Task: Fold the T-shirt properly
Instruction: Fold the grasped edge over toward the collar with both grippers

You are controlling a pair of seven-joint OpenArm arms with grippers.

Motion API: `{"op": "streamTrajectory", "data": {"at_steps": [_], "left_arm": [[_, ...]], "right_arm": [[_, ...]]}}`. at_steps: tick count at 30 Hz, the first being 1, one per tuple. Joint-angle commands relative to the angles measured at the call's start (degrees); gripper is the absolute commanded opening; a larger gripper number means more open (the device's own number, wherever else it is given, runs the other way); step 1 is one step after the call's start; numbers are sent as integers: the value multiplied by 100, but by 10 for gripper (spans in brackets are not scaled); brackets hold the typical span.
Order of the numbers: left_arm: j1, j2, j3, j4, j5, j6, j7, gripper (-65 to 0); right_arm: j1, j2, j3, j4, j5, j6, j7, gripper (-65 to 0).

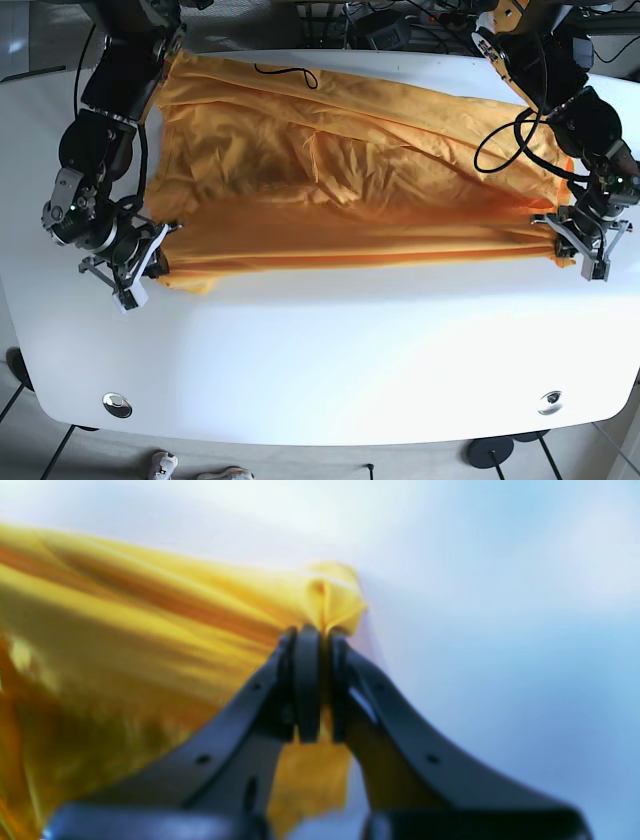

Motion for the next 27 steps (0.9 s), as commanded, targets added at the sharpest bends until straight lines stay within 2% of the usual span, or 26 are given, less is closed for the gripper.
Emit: {"op": "streamTrajectory", "data": {"at_steps": [1, 3, 7, 12, 13, 14, 16, 17, 19, 20, 22, 24, 27], "left_arm": [[5, -135, -103, 112, 49, 62, -62, -650], [111, -135, -138, 104, 49, 62, -71, -650], [163, -162, -173, 104, 49, 62, -71, -650], [313, -170, -147, 104, 49, 62, -71, -650], [330, -170, -147, 104, 49, 62, -71, -650], [330, -170, -147, 104, 49, 62, -71, -650], [330, -170, -147, 104, 49, 62, -71, -650], [330, -170, -147, 95, 49, 62, -71, -650], [330, -162, -138, 95, 58, 62, -71, -650], [330, -162, -138, 95, 58, 62, -71, -650], [330, -162, -138, 95, 58, 62, -71, -650], [322, -162, -138, 95, 58, 62, -71, -650], [322, -162, -138, 95, 58, 62, -71, -650]], "right_arm": [[-220, 99, 31, 633, -83, -38, -123, -629], [-607, 81, 31, 1099, -83, -38, -272, -629], [-1407, -279, 31, 1741, -83, -38, -334, -629], [-1812, -631, 31, 1847, -83, -38, -290, -620], [-1785, -684, 22, 1847, -74, -38, -290, -596], [-1688, -719, 22, 1855, 31, -38, -290, -544], [-1521, -710, 22, 1847, 453, -38, -325, -392], [-1416, -701, 22, 1838, 840, -38, -334, -255], [-1179, -710, -30, 1724, 1271, -38, -334, -87], [-1091, -736, -39, 1592, 1289, -38, -342, -75], [-845, -842, -39, 959, 1271, -38, -342, -117], [-695, -833, -39, 440, 1297, -38, -342, -166], [-642, -833, -57, 97, 1315, -38, -334, -200]]}}
